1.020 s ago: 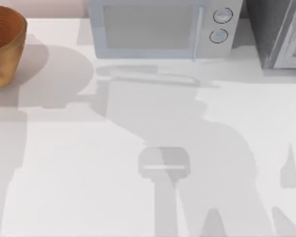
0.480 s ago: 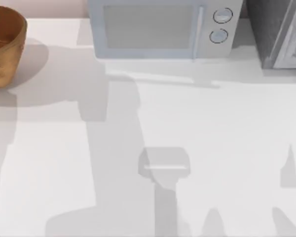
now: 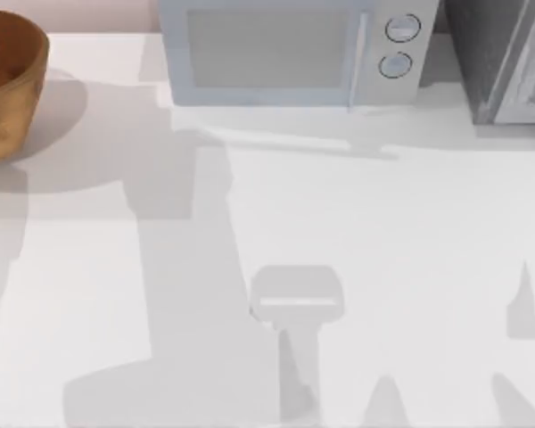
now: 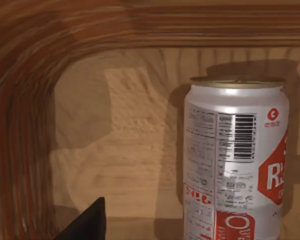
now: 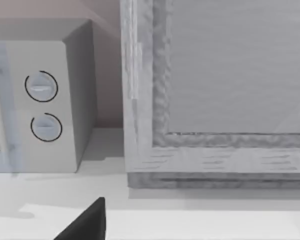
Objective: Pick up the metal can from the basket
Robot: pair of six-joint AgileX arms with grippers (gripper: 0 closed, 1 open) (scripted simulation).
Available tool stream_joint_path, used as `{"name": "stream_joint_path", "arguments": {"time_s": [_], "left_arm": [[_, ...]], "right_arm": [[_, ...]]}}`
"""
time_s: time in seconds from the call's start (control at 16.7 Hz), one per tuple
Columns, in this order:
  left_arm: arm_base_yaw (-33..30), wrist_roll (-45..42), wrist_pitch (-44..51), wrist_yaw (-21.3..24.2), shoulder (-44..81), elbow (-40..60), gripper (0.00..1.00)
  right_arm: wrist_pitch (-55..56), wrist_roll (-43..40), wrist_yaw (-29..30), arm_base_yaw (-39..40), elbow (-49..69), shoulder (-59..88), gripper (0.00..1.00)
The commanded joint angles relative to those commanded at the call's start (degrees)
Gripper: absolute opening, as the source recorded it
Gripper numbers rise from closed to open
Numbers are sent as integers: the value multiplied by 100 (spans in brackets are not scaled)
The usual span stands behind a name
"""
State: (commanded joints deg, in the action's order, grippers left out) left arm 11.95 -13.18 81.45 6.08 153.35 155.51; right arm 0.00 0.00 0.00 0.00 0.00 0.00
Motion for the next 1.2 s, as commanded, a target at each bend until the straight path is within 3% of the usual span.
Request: {"name": "stream_joint_path", "arguments": {"time_s": [0.6,0.84,1.2], "left_arm": [[-58,57,-1239,-10,83,-1145,100],[-59,58,-1270,-10,90,-1175,100],[-59,58,-1270,-10,90,-1175,55]], "right_arm": [[0,0,0,0,0,0,100],[0,0,0,0,0,0,100],[0,0,0,0,0,0,100]]}}
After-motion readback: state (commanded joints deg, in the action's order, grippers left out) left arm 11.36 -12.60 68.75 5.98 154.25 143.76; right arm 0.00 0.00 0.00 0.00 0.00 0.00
